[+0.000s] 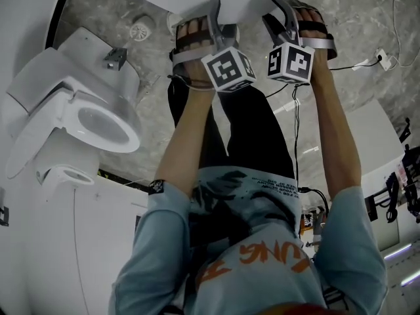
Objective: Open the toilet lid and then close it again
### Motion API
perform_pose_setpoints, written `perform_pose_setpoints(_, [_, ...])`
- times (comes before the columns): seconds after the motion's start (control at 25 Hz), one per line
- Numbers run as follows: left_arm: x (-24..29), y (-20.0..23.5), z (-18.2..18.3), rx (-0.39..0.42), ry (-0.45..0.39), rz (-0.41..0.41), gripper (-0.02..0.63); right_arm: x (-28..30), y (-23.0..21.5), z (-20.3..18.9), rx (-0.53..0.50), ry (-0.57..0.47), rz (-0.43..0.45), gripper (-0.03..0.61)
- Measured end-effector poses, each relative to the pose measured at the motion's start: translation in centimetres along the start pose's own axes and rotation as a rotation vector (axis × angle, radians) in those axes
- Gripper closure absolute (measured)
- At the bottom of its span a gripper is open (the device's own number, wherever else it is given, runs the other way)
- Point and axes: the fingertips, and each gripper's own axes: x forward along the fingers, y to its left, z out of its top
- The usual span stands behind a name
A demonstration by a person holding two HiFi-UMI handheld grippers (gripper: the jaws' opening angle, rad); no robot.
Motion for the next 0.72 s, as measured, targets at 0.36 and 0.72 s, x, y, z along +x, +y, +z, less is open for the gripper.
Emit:
perform_pose_setpoints(0.36, [-0.9,0.3,0.3,-0.022,-0.011,0.03,0.265,-1.1,0.1,0.5,-0.027,0.027,0.02,0.35])
perform_pose_setpoints(0.72, [-4.0,1.3,1.2,0.027,-0.032,0.105,0.265,-5.4,-2.0,1.8,0.024,0.005,-0.054,0.373])
